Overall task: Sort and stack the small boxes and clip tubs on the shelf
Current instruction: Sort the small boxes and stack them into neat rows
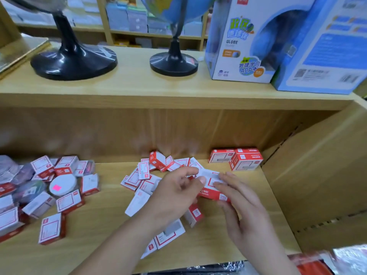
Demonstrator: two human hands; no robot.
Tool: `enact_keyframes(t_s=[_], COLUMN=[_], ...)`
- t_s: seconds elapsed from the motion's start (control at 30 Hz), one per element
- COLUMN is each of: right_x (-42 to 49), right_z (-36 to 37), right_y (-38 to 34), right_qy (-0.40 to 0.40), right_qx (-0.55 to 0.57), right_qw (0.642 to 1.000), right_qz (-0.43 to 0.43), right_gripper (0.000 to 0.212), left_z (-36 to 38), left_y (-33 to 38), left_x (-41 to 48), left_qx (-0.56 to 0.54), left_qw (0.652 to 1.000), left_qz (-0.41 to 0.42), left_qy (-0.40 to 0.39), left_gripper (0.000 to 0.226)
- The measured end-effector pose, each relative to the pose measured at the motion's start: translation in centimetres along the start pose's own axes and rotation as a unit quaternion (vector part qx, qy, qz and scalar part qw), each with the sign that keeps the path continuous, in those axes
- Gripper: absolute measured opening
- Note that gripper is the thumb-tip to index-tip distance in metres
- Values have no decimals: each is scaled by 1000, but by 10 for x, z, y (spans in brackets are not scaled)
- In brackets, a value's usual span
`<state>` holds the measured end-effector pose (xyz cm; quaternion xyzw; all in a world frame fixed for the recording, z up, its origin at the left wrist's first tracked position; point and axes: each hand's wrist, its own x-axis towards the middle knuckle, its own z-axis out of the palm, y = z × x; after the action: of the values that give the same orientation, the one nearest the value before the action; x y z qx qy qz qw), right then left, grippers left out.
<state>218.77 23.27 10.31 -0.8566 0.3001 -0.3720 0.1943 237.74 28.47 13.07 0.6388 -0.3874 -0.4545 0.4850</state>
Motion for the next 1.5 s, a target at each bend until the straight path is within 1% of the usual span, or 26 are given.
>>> enact_keyframes(t_s=[0.07, 0.1, 0.13, 0.17, 0.23, 0.27, 0.33, 0.4, 0.43, 0.5, 0.53, 0.57, 0.63, 0.67, 0.73, 0.83, 0.9, 0.93, 1.0, 1.07, 1.13, 1.2, 1.3, 1.37, 1.47, 1.5], right_x=[0, 1, 4, 8, 16, 19, 24, 27, 28, 29, 29, 28, 22, 17, 12, 11, 13, 13, 11, 8, 1, -7, -26, -39, -47, -48], right_z=[2, 2, 1, 0, 0, -1, -3, -4, -7, -13, -18, -22, -27, -28, -32, -46, -55, -57, -56, -48, -36, -28, -31, -36, -36, -35], right_y=[-4, -7, -10, -15, -19, -20, -24, -25, -24, -16, -11, -6, 7, 14, 28, 48, 58, 61, 66, 68, 71, 74, 78, 80, 78, 76], right_qy=[31, 42, 47, 39, -5, -22, -25, 0, 18, 37, 31, 17, -12, -15, 12, 65, 56, 38, -20, -92, -135, -131, -98, -65, -12, -2], right_qx=[50, 105, 180, 262, 376, 404, 435, 425, 403, 360, 351, 347, 337, 317, 265, 191, 134, 92, -52, -182, -202, -171, -162, -132, -11, 17], right_qw=[998, 990, 969, 931, 850, 828, 812, 820, 832, 848, 847, 842, 835, 840, 857, 870, 890, 904, 941, 950, 950, 954, 953, 947, 925, 920], right_qz=[30, 82, 161, 250, 370, 388, 389, 384, 382, 387, 398, 413, 434, 440, 441, 450, 433, 416, 335, 236, 198, 208, 236, 284, 380, 391], right_gripper=[38, 48, 56, 58, 49, 45, 40, 38, 37, 33, 32, 31, 33, 34, 35, 39, 33, 30, 31, 37, 46, 50, 59, 64, 52, 49], left_z=[-3, -5, -6, -7, -8, -7, -8, -15, -21, -40, -49, -53, -48, -42, -29, -22, -20, -18, -13, -3, 13, 26, 30, 29, 29, 29], left_y=[-1, -2, -3, -5, -6, -5, -4, -10, -17, -33, -40, -46, -53, -56, -60, -59, -58, -55, -48, -37, -29, -30, -33, -34, -35, -36], left_x=[-4, -6, -8, -9, -14, -16, -15, -8, -5, 3, 5, 6, 8, 9, 12, 22, 28, 30, 32, 27, 22, 19, 18, 18, 17, 17], left_qx=[-51, -65, -73, -72, -78, -84, -92, -74, -32, 132, 233, 315, 424, 461, 502, 529, 522, 522, 500, 422, 289, 179, 113, 85, 66, 60], left_qw=[998, 998, 997, 997, 997, 996, 995, 997, 998, 980, 955, 926, 872, 848, 820, 796, 794, 794, 812, 870, 944, 979, 990, 993, 993, 993], left_qz=[-23, -20, -11, 1, 17, 22, 26, 38, 55, 130, 175, 207, 217, 220, 238, 268, 291, 294, 290, 247, 143, 63, 19, -1, -31, -37], left_qy=[-2, -5, -8, -11, -11, -15, -20, -1, 22, 64, 47, 1, -113, -138, -139, -126, -109, -102, -86, -63, -65, -72, -78, -82, -89, -91], left_gripper=[28, 30, 29, 28, 28, 29, 31, 28, 26, 33, 41, 53, 72, 76, 70, 53, 31, 30, 36, 34, 27, 17, 12, 13, 15, 16])
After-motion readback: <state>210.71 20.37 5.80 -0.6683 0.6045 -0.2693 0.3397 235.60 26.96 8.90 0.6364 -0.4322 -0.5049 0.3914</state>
